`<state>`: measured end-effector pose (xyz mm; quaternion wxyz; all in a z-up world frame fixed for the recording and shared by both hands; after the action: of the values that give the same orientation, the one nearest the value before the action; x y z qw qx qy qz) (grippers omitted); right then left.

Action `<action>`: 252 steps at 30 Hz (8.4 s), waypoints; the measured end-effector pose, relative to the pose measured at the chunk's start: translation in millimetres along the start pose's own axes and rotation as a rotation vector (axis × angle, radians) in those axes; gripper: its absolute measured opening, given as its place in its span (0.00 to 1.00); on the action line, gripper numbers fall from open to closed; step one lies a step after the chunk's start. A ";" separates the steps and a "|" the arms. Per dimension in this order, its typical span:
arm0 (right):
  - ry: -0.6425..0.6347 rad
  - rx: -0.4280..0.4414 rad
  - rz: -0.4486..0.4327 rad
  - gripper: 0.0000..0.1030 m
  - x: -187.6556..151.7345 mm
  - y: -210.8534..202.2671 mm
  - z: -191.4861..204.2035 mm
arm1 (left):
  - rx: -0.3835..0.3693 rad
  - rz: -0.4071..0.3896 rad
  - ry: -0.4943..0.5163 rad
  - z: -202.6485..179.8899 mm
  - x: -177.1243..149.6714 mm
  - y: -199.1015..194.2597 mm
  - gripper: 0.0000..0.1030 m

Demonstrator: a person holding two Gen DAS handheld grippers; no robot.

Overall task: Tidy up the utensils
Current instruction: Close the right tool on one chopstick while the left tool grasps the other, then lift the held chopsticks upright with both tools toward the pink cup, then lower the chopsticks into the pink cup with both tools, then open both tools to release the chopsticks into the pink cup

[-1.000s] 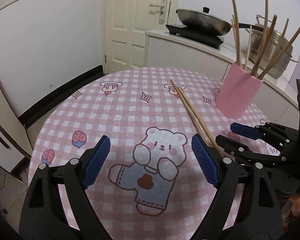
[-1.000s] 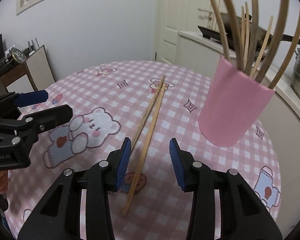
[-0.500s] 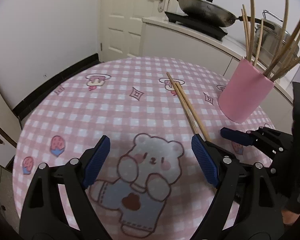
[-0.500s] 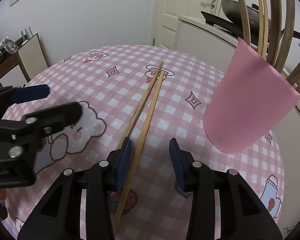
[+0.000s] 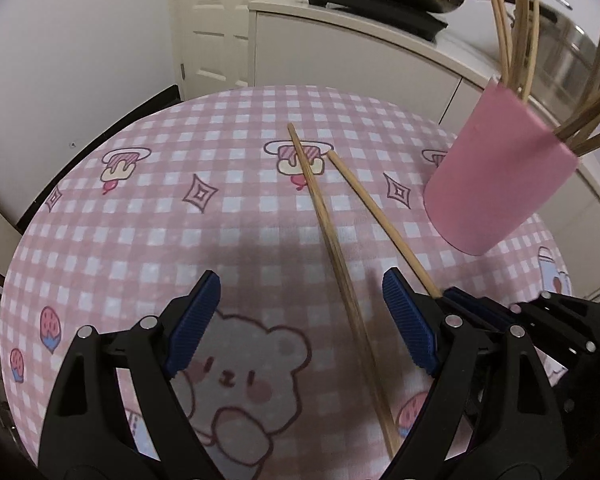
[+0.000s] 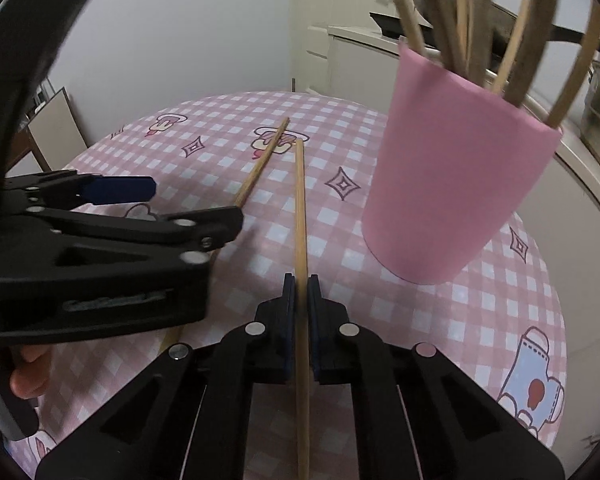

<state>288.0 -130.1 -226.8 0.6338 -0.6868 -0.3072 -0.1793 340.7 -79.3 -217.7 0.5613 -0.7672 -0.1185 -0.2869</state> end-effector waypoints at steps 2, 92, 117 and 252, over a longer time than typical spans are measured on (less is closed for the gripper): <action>0.010 0.012 0.001 0.05 -0.8 -0.4 -2.3 | 0.008 0.021 0.011 -2.5 0.6 7.7 0.51; -0.149 0.147 -0.211 0.04 67.7 -121.2 54.8 | 0.015 -0.212 0.111 11.8 18.6 -156.0 0.05; -0.118 0.153 0.015 0.04 43.4 -3.7 55.6 | 0.096 0.065 0.000 71.0 -11.0 -41.0 0.37; 0.150 -0.021 -0.498 0.04 117.3 -145.6 -126.0 | -0.233 -0.405 0.227 -127.2 128.8 -132.7 0.06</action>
<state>299.1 -229.7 -24.8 0.5841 -0.5811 -0.4172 -0.3835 338.6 -170.2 -12.5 0.4098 -0.7503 -0.1719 -0.4894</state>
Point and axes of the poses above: each gripper's, at about its wrist camera, not at the fingertips, and y roughly the way its jaws point, z to its left, x to its top, the point moved 5 cm from there along y, roughly the way its jaws point, and after that the axes turned 8 degrees about -x, right-handed, at the moved point
